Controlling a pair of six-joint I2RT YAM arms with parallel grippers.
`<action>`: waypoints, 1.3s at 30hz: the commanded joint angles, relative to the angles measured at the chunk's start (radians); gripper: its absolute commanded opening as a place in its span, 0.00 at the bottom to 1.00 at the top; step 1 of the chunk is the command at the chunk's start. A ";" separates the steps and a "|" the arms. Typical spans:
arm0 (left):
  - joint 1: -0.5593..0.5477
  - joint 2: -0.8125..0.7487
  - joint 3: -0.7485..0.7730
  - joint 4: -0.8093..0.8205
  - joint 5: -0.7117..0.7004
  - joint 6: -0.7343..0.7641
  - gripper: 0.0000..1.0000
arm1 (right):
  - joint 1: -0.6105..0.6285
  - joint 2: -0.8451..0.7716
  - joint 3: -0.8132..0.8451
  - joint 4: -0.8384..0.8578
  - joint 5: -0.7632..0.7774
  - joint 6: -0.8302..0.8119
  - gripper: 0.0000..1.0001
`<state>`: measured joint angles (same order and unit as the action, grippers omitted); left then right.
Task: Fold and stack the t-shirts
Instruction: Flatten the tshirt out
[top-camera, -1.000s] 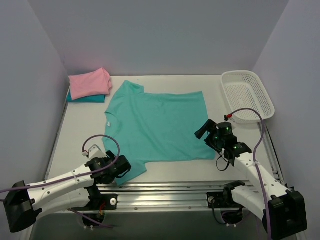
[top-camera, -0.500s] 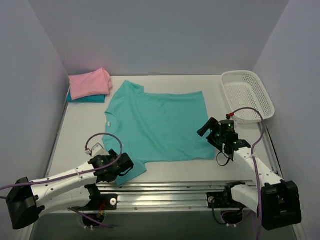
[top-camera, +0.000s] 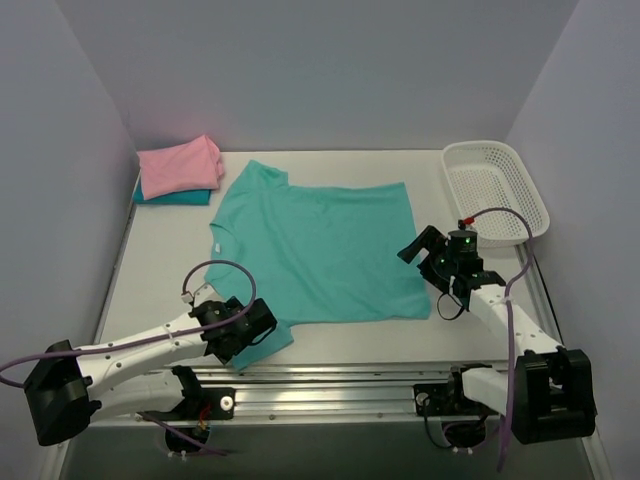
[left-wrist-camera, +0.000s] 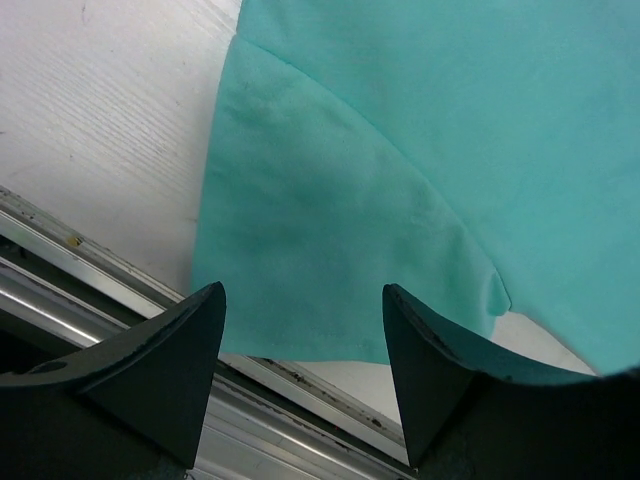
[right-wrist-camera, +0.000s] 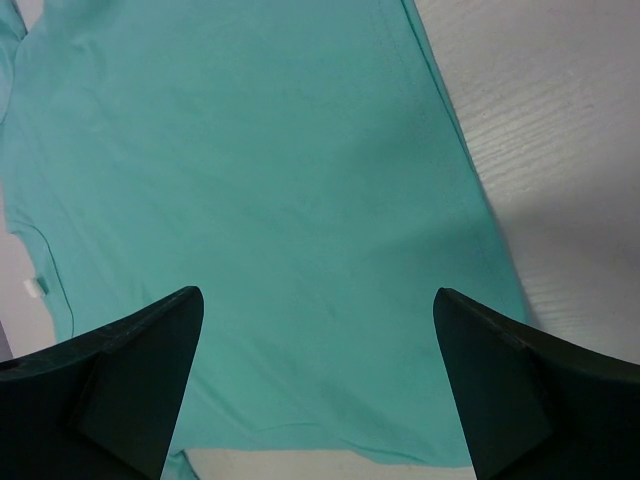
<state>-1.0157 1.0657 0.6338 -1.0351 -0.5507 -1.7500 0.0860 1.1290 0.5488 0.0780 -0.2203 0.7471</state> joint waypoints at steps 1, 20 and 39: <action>-0.003 0.010 0.023 -0.103 0.021 -0.023 0.73 | 0.006 0.014 0.013 0.028 -0.022 -0.006 0.95; 0.230 -0.365 -0.143 -0.077 0.103 0.139 0.63 | 0.031 0.097 0.019 0.069 -0.034 0.000 0.95; 0.362 -0.096 -0.083 0.158 0.239 0.342 0.67 | 0.072 0.207 0.011 0.160 -0.054 0.058 0.94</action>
<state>-0.6697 0.9489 0.5022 -0.9352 -0.3454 -1.4639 0.1463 1.3182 0.5480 0.2070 -0.2562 0.7895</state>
